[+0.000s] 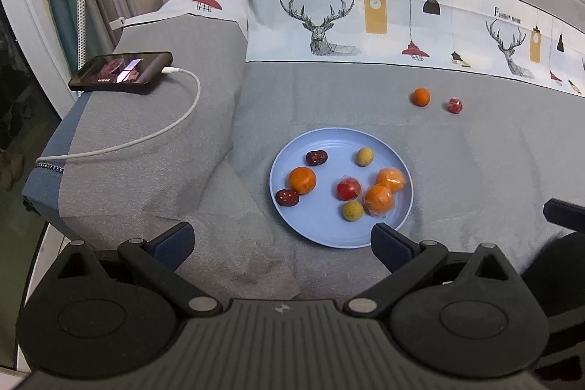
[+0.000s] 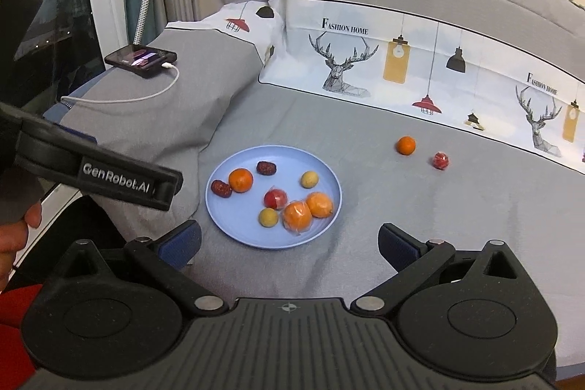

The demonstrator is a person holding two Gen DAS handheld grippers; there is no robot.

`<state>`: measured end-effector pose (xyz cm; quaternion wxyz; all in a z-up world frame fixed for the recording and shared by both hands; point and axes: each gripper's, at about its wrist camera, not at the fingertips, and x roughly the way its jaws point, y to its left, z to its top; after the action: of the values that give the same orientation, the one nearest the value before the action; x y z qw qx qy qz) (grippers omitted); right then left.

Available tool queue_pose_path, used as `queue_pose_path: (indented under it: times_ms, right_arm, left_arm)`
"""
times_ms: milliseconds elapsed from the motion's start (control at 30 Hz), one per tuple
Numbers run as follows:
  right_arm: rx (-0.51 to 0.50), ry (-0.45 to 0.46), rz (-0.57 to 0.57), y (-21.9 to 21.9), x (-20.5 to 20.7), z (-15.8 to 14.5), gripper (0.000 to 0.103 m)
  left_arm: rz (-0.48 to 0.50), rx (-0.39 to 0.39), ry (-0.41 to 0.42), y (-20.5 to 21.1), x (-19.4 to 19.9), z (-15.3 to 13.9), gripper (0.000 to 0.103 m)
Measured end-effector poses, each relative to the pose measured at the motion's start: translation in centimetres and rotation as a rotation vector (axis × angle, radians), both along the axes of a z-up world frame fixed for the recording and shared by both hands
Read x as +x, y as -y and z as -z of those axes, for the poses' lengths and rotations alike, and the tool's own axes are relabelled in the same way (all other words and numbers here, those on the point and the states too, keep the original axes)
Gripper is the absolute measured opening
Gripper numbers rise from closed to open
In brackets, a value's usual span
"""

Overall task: Organize fruits
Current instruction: 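Lift both tools toward the last orange and bagged red fruit, then grasp the bagged red fruit with the right tool while the left tool grasps the orange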

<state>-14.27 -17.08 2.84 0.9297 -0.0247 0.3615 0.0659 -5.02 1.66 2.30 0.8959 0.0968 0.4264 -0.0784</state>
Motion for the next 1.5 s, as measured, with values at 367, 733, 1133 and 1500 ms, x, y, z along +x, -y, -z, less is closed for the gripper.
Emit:
queue_pose_path:
  times_ms: [367, 733, 1133, 1500]
  right_arm:
    - [0.001, -0.020, -0.040, -0.7, 0.9, 0.5, 0.102]
    - [0.024, -0.056, -0.032, -0.3, 2.1, 1.4, 0.102]
    - [0.065, -0.001, 0.156, 4.3, 4.6, 2.2, 0.102]
    - [0.026, 0.008, 0.424, 15.1, 13.3, 7.8, 0.102]
  left_arm:
    - [-0.045, 0.006, -0.013, -0.6, 0.9, 0.2, 0.103]
    - [-0.056, 0.056, -0.068, -0.5, 3.0, 1.1, 0.103]
    - [0.014, 0.159, 0.034, 3.2, 6.5, -0.1, 0.103]
    - [0.210, 0.051, -0.130, 12.6, 15.9, 4.1, 0.103]
